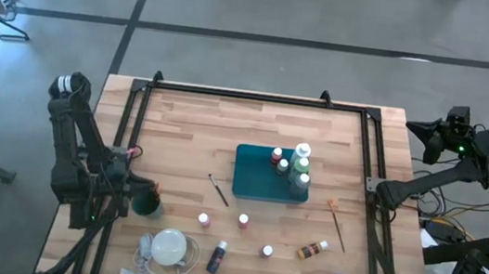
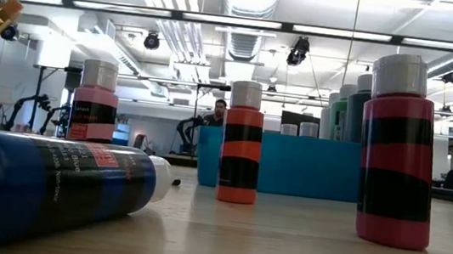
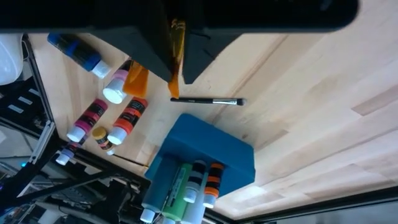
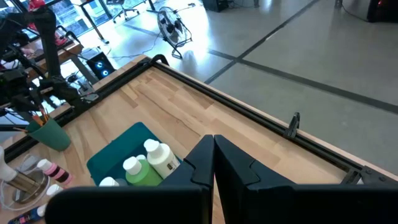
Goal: Pick & Place Paint Supplies
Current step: Put the gold paintbrush into the green cup, then put the silver paintbrush into the green cup
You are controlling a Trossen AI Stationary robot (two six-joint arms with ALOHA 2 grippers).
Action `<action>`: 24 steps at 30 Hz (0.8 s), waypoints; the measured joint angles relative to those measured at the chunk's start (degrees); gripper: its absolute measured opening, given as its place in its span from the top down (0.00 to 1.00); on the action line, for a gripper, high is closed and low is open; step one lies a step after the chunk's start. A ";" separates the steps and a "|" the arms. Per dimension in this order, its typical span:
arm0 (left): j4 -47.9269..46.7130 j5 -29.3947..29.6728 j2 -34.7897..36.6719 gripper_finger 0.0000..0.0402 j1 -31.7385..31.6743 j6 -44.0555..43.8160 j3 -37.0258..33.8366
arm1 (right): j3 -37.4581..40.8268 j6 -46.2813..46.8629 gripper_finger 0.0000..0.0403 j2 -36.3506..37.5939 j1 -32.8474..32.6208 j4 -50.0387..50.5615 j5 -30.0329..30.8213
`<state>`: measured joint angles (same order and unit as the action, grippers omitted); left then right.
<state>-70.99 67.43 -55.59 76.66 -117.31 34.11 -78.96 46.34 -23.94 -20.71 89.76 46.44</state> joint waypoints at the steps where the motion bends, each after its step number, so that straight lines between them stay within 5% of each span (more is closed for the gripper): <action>1: 0.03 0.20 0.00 0.88 0.00 -0.02 -0.02 | -0.01 -0.02 0.98 0.02 0.00 0.00 0.00; 10: -2.53 2.60 0.26 0.74 0.00 -0.12 2.75 | -0.01 -0.02 0.98 0.02 0.00 0.00 0.00; 18: -18.25 8.18 1.40 0.67 -1.08 1.70 17.72 | -0.01 -0.01 0.98 0.02 0.00 0.00 0.00; 24: -15.55 7.26 3.22 0.67 -9.81 19.38 29.70 | -0.01 0.00 0.98 0.01 0.00 0.00 0.00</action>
<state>-86.54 74.70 -52.37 66.85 -97.93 63.82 -78.97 46.35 -23.93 -20.71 89.76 46.44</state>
